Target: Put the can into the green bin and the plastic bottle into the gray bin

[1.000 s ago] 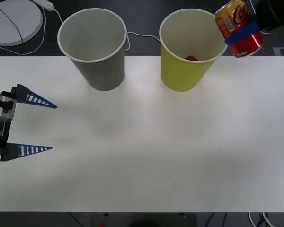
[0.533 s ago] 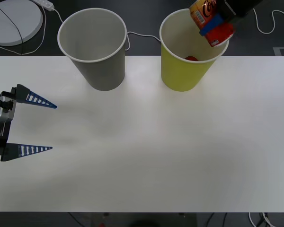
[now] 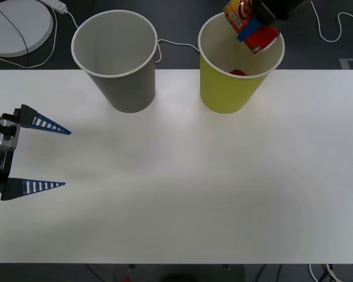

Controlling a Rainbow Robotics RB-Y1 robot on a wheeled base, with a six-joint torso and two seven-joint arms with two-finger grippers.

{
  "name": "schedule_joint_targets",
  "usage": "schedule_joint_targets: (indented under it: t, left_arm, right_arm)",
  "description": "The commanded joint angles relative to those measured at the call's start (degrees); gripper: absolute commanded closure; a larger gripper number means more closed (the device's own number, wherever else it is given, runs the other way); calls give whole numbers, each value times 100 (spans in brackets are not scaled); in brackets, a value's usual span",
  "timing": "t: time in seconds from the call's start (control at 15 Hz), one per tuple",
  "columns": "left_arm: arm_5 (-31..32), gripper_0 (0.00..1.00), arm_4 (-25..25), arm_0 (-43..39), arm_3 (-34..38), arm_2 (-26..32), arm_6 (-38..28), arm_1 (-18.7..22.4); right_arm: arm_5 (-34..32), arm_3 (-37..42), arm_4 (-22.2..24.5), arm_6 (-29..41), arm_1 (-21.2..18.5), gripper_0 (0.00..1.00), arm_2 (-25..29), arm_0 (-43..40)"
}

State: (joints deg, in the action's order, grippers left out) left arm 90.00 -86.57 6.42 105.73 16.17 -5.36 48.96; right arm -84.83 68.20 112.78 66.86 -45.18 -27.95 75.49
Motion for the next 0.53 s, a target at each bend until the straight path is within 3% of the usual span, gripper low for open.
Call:
schedule_joint_targets:
  t: [0.07,0.27,0.53]
  left_arm:
    - [0,0,0,0,0,0,0,0]
    - [0,0,0,0,0,0,0,0]
    - [0,0,0,0,0,0,0,0]
  right_arm:
    - [-34,9,-98,-182,-61,0,9,1]
    - [-271,282,-301,-243,-325,0,114,-43]
    - [-517,774,-1074,-490,-870,0,800,-624]
